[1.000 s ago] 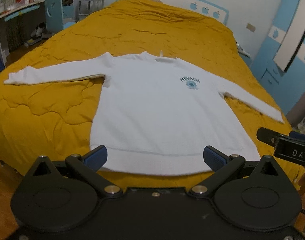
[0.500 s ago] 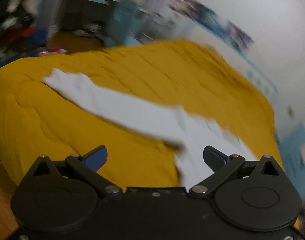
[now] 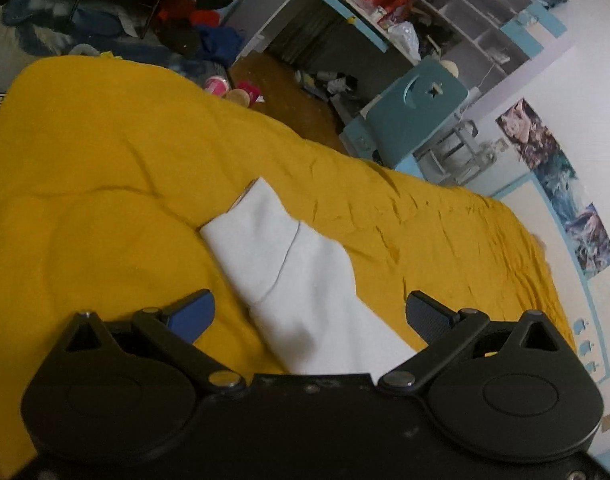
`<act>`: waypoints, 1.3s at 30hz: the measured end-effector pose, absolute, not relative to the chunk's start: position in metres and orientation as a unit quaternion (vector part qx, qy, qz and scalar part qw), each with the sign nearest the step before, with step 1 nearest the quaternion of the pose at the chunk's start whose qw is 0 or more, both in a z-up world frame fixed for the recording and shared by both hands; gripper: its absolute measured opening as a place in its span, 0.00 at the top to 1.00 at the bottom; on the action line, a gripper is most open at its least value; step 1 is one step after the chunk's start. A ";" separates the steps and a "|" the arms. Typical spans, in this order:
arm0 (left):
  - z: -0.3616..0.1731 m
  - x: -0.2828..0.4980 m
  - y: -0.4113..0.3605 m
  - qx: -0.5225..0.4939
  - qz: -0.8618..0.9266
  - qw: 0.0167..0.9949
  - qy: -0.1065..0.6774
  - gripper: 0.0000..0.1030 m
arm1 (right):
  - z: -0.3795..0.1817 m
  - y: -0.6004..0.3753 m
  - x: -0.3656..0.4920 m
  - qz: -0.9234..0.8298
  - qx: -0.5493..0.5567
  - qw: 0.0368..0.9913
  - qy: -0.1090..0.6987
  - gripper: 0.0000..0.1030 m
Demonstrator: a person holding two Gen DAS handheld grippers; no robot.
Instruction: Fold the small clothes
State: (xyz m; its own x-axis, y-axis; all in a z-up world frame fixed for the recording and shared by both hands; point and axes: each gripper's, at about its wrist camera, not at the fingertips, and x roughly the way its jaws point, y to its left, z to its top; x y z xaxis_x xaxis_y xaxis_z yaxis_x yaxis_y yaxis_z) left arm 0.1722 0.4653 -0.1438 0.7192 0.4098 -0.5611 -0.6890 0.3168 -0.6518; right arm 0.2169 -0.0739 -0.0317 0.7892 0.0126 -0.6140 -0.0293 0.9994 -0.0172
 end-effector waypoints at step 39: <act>-0.056 0.483 0.085 -0.486 -0.204 0.820 0.225 0.42 | -0.081 -0.249 0.207 -0.107 0.092 0.914 0.381 0.00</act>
State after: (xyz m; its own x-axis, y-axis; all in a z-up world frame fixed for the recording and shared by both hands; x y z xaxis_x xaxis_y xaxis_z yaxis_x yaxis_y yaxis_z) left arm 0.4832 0.0846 -0.0564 0.8153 -0.5533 -0.1705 0.1164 0.4451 -0.8879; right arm 0.2069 -0.2489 -0.0813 0.6876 -0.1250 -0.7152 0.2646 0.9605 0.0865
